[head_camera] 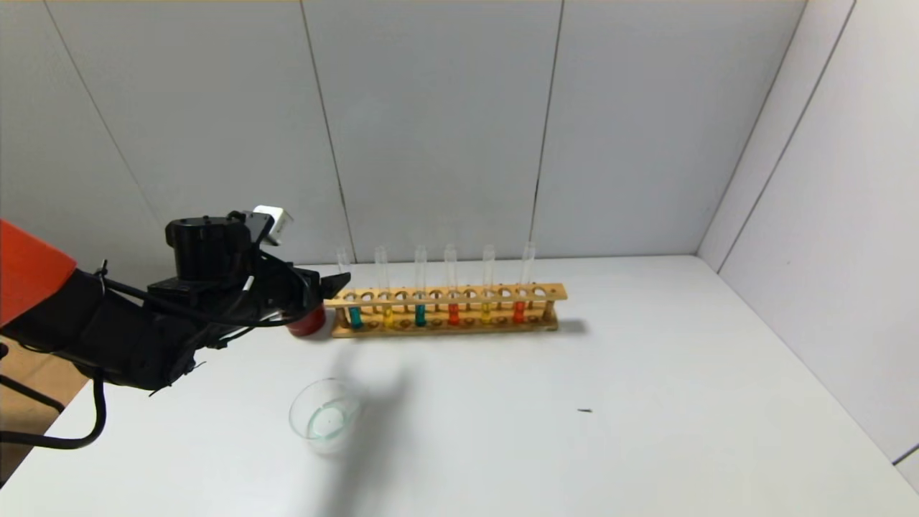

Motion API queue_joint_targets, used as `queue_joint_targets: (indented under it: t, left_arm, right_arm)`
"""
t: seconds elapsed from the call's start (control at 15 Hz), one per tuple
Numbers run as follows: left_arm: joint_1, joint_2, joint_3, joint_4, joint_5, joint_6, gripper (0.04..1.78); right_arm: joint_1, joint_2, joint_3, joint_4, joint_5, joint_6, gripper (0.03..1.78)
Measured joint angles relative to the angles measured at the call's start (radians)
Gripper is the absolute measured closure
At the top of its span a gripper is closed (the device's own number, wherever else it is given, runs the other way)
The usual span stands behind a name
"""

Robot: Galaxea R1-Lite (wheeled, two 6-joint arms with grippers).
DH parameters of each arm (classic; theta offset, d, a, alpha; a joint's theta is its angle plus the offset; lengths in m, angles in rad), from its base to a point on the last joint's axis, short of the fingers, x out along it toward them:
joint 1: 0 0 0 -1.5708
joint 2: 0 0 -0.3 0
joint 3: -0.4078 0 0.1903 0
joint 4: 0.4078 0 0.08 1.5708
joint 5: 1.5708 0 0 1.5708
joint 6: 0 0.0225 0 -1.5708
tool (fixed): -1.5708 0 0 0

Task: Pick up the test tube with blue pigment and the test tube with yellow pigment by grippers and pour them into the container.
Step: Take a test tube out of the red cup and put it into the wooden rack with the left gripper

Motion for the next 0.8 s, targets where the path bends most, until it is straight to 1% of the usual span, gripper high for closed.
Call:
queue_joint_targets:
  t: [0.4,0.8]
  left_arm:
    - [-0.024,0.095,-0.087,0.006,0.029,0.0,0.07]
    - [-0.026,0.158,-0.131,0.009,0.03,0.01,0.07]
  right_arm:
    - [0.0,0.0,0.0,0.0,0.0,0.0,0.06]
    - [0.0,0.0,0.0,0.0,0.0,0.0,0.06]
